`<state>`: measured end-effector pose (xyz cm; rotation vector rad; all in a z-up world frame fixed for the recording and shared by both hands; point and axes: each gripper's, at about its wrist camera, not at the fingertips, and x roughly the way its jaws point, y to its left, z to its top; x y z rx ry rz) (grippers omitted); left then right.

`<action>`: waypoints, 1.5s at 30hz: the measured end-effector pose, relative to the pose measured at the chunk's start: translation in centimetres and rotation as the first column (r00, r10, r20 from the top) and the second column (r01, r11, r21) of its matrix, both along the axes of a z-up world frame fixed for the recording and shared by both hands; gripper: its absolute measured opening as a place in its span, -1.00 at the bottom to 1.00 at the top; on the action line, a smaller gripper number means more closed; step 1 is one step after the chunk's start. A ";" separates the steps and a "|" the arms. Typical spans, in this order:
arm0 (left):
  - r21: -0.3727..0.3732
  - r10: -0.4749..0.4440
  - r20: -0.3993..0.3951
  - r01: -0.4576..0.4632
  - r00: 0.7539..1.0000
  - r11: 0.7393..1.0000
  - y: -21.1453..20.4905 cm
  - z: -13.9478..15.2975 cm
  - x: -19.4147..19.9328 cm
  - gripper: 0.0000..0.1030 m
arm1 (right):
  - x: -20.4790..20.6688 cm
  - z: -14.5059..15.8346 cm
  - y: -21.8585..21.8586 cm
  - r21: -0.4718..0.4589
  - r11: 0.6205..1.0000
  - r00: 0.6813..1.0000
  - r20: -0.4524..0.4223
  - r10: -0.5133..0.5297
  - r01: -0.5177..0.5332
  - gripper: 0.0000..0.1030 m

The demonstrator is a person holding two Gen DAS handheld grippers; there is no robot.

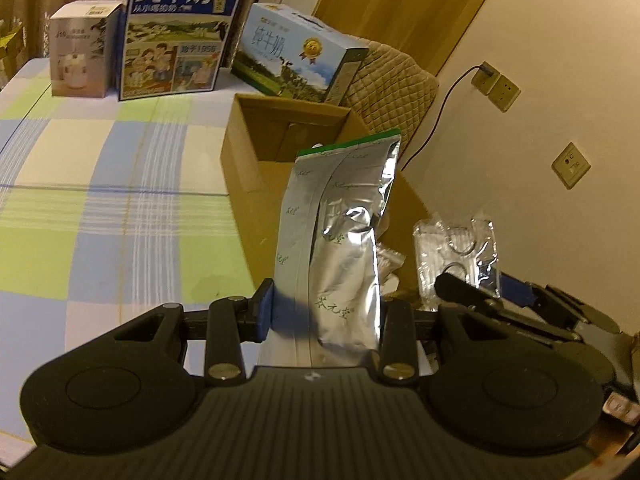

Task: Organize objects
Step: 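Carry the foil bag in the left gripper while the right gripper carries the wrapped rack to the box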

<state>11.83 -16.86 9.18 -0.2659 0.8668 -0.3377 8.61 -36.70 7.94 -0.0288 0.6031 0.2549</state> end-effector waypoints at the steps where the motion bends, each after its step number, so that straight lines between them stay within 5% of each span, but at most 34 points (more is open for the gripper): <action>1: 0.001 -0.003 0.003 0.003 1.000 1.000 -0.3 0.2 0.2 -0.38 | 0.3 0.1 -0.2 0.000 1.000 1.000 0.000 0.000 0.000 0.02; 19: -0.033 0.026 0.001 -0.026 1.000 0.999 -3.7 1.0 6.6 -0.38 | 6.0 0.5 -2.5 0.002 1.000 1.000 -0.008 0.006 -0.006 0.02; 45: -0.060 0.073 -0.048 -0.076 0.996 0.995 -5.0 -1.7 12.0 -0.38 | 11.1 -0.3 -3.7 0.017 1.000 1.000 -0.029 0.001 0.000 0.02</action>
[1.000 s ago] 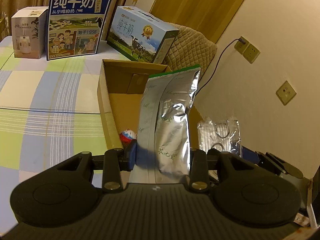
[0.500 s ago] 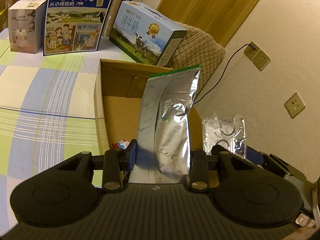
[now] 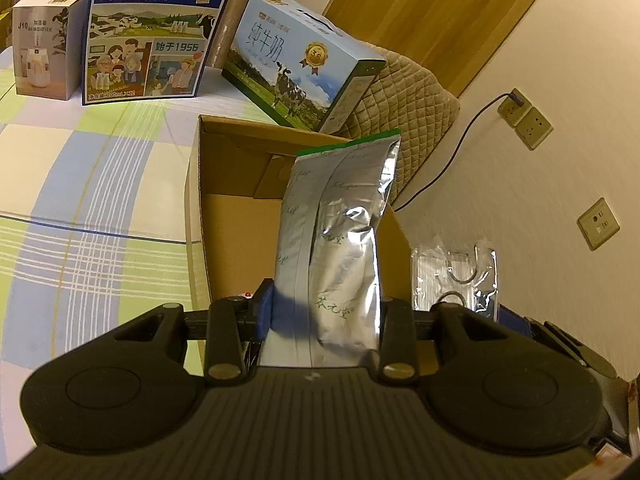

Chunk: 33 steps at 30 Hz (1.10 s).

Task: Organize objects
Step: 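Carry the foil bag in the left gripper while the right gripper carries the wrapped rack to the box, then open the left gripper to drop the foil bag while the right gripper releases the rack into the box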

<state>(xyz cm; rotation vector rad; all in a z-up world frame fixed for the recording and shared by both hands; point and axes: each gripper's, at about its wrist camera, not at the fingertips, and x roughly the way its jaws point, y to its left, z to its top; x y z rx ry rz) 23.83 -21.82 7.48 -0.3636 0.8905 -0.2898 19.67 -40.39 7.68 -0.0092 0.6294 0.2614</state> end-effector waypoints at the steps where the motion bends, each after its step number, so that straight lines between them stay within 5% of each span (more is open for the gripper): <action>1: -0.001 0.002 0.000 -0.002 1.000 1.000 0.0 0.0 0.2 -0.38 | 0.1 0.0 0.0 0.002 1.000 1.000 0.000 -0.001 0.001 0.02; 4: -0.013 0.017 0.018 -0.017 1.000 1.000 0.2 0.0 0.6 -0.41 | 0.5 0.2 0.0 0.004 1.000 1.000 0.000 -0.002 0.002 0.02; 7: -0.020 0.039 0.037 -0.039 0.999 0.999 0.7 0.3 0.9 -0.01 | 0.7 0.3 0.0 0.008 1.000 1.000 0.002 -0.004 0.004 0.02; 33: 0.081 0.012 0.058 -0.017 0.998 0.997 2.4 0.1 -2.4 0.14 | -0.3 0.9 1.4 0.027 1.000 1.000 0.000 0.012 -0.013 0.02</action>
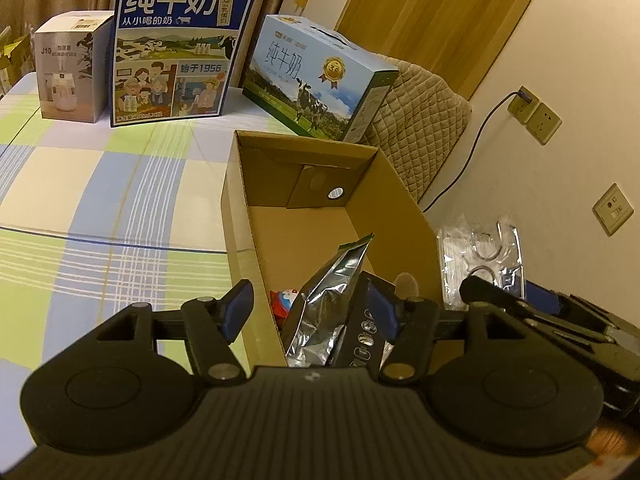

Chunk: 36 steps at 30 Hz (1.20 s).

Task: Organize objects
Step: 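Open the left gripper to drop the foil bag while the right gripper releases the rack into the box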

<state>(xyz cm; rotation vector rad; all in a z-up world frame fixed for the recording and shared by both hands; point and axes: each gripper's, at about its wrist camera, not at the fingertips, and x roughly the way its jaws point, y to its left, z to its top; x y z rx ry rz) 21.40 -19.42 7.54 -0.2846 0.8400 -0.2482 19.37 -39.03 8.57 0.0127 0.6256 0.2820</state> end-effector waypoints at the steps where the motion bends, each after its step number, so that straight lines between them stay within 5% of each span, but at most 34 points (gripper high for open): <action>1: 0.001 0.000 0.001 0.000 1.000 1.000 0.1 0.0 0.0 0.15 | 0.0 0.1 0.1 0.000 1.000 1.000 0.001 0.000 0.000 0.02; 12: 0.009 0.016 0.005 -0.016 1.000 1.000 1.2 -0.1 -0.1 0.32 | 0.6 0.1 1.1 0.006 1.000 1.000 -0.007 0.010 -0.010 0.02; 22: 0.029 0.051 0.018 -0.052 0.999 0.998 3.3 -0.5 -0.6 0.75 | 3.2 0.1 1.4 0.095 0.995 1.000 -0.006 0.012 -0.011 0.14; 28: 0.066 0.048 0.044 -0.051 0.998 0.996 3.6 -0.4 -1.9 0.96 | 1.6 -0.4 0.1 0.116 0.992 0.999 -0.040 -0.033 0.038 0.16; 36: 0.109 0.004 0.072 -0.012 0.997 0.994 3.3 0.1 -5.3 0.98 | -3.1 -0.7 -1.4 0.117 0.989 0.992 -0.091 -0.082 0.093 0.16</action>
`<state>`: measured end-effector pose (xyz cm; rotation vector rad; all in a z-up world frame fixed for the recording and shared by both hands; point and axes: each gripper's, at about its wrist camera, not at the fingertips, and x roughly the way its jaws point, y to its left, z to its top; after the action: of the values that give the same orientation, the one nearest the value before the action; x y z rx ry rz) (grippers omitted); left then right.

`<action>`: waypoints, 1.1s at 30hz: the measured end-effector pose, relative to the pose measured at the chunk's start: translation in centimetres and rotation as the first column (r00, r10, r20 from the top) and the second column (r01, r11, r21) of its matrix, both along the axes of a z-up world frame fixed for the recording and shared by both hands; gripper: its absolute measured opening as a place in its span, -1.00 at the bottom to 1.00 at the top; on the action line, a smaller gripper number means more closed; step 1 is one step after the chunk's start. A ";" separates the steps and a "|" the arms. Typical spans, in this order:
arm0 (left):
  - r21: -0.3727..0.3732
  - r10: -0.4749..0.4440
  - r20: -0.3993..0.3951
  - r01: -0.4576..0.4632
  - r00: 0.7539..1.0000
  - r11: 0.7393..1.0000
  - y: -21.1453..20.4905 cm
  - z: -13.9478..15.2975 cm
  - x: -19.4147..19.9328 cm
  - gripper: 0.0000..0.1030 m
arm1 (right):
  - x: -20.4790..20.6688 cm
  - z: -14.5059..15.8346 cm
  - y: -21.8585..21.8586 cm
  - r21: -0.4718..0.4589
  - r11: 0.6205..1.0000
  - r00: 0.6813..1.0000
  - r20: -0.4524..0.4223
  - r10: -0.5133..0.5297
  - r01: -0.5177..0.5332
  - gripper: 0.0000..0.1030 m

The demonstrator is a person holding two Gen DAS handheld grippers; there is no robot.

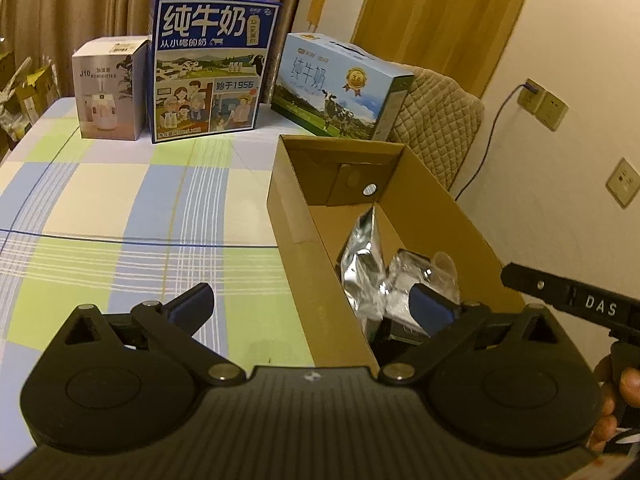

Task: Organize objects

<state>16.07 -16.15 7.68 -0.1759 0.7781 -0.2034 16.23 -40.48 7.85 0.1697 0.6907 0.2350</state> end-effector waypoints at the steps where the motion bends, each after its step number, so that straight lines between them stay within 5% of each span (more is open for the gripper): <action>1: 0.007 -0.004 0.003 0.004 1.000 1.000 -0.1 0.1 -0.5 0.98 | -0.8 0.0 -0.1 -0.004 1.000 1.000 -0.005 0.001 -0.001 0.16; 15: 0.011 0.019 -0.003 -0.019 1.000 1.000 0.6 1.1 -7.0 0.98 | -8.1 1.2 0.3 -0.059 0.998 0.999 -0.036 0.036 -0.038 0.16; 33: 0.083 0.029 0.002 -0.029 1.000 0.996 0.5 1.2 -12.3 0.98 | -12.3 0.6 1.6 -0.098 0.991 0.994 -0.063 0.087 -0.093 0.16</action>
<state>3.76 -15.67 8.89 -0.1082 0.7810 -0.1428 3.91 -38.86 8.43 0.0495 0.7674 0.2818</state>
